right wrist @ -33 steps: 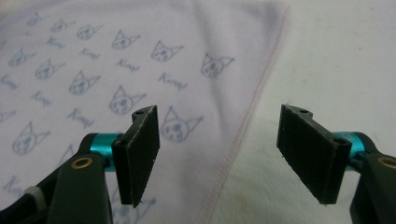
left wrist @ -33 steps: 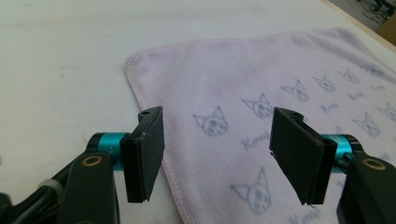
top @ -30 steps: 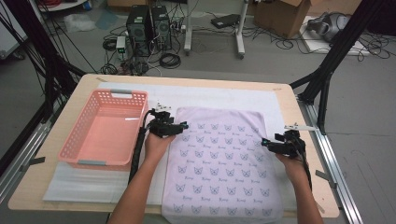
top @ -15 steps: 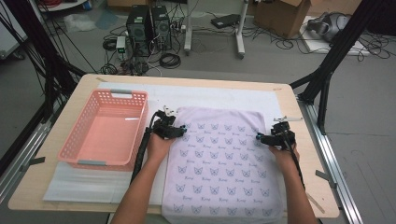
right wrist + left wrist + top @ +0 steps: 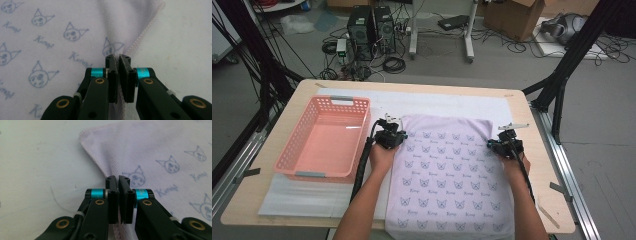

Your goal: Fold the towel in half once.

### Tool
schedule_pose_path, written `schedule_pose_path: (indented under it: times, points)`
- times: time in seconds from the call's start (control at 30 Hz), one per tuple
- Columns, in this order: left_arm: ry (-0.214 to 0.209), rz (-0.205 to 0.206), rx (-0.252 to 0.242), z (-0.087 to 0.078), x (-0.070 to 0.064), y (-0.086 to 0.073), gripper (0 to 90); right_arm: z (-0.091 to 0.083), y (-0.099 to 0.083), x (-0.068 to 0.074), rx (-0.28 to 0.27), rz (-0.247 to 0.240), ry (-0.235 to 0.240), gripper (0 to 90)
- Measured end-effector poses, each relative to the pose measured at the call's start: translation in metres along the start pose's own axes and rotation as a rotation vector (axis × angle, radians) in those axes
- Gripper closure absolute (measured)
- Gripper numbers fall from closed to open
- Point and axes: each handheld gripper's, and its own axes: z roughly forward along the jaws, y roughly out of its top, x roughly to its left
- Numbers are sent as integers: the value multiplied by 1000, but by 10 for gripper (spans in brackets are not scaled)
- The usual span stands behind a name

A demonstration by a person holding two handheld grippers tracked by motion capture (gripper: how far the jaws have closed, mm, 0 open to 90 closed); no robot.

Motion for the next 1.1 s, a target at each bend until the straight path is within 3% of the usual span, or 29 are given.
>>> schedule_pose_path:
  times: [0.1, 0.17, 0.27, 0.33, 0.37, 0.43, 0.63, 0.7, 0.77, 0.97, 1.03, 1.1]
  points:
    - [12, -21, -19, -3, 4, 2, 866, 0, 1, -1, -12, -13, -29, 861]
    - [20, -6, -32, -6, 4, 5, 866, -1, 2, -4, -32, -10, -20, 862]
    - [25, -26, -61, -8, 4, 9, 867, -1, 2, -5, -44, -13, -21, 862]
    - [41, -6, -60, -9, 3, 14, 867, -2, 5, -6, -57, 5, -20, 862]
    - [49, -10, -88, -10, 3, 17, 867, -2, 7, -7, -63, 6, -22, 862]
    - [52, -7, -77, -12, 6, 25, 868, -5, 13, -7, -79, 10, -21, 862]
    - [60, -14, -136, -23, 14, 53, 868, -13, 38, -7, -142, 9, -33, 862]
    - [45, -33, -157, -26, 17, 58, 868, -16, 45, -7, -170, 15, -36, 861]
    - [41, -36, -165, -28, 19, 58, 867, -18, 49, -8, -199, 25, -32, 862]
    - [-7, -45, -156, -34, 19, 50, 867, -21, 44, -6, -201, 23, 3, 861]
    - [-14, -20, -122, -37, 16, 48, 867, -24, 40, -3, -199, 2, 6, 861]
    - [-24, -7, -146, -43, 13, 45, 866, -28, 35, -3, -188, -7, 18, 861]
